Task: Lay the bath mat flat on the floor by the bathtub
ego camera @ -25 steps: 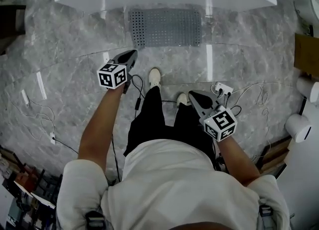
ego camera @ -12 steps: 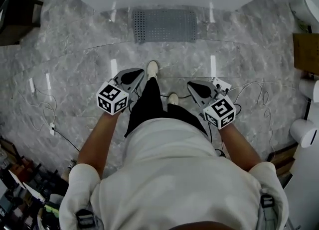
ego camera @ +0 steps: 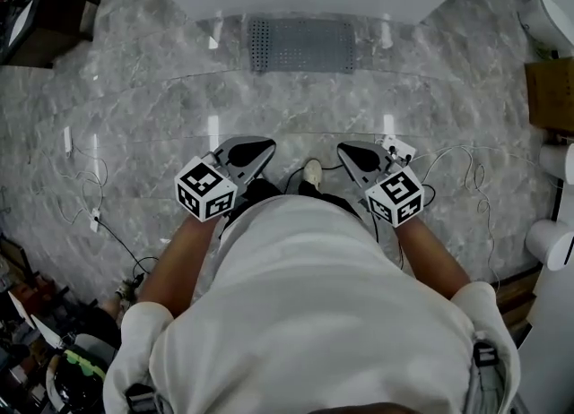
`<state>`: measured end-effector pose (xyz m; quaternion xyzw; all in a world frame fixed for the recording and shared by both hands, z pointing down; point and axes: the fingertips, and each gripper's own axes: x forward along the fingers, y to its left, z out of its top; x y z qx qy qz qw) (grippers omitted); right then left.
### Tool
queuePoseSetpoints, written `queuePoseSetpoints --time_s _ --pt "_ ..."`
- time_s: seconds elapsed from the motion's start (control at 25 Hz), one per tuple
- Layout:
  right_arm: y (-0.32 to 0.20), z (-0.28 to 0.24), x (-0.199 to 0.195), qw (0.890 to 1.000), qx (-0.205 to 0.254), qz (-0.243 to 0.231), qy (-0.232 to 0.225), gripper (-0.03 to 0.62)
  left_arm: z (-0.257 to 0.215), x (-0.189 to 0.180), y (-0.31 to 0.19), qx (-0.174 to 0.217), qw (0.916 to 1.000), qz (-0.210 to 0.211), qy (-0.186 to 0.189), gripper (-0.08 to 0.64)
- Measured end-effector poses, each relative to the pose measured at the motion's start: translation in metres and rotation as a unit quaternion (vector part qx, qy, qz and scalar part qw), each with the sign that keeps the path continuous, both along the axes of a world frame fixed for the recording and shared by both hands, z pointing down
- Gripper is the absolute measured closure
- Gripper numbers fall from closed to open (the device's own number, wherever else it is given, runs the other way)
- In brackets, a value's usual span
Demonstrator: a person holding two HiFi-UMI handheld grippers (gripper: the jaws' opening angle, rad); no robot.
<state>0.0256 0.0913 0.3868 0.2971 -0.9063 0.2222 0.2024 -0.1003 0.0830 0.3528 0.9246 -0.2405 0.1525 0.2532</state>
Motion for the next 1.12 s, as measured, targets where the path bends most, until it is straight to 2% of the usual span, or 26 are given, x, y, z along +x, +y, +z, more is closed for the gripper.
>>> queuePoseSetpoints --time_s 0.16,0.28,0.56,0.72,1.12 --pt "0.012 -0.013 -0.018 1.000 0.017 0.001 0.010 0.583 -0.024 -0.017 0.008 0.011 0.9990 -0.020 0.037 0.541" --pt "0.020 -0.025 -0.041 0.999 0.029 -0.004 0.014 0.583 -0.042 -0.040 0.016 0.023 0.9979 -0.034 0.051 0.541" --pt "0.038 -0.045 -0.109 0.999 0.042 -0.009 0.002 0.584 -0.052 -0.109 0.051 0.036 0.9964 -0.046 0.060 0.541" --pt "0.041 -0.051 -0.146 0.999 0.049 -0.014 0.009 0.584 -0.050 -0.145 0.055 0.036 0.9959 -0.054 0.063 0.541" --pt "0.064 -0.049 -0.215 0.998 0.056 -0.020 0.025 0.584 -0.039 -0.215 0.072 0.032 0.9944 -0.063 0.078 0.541"
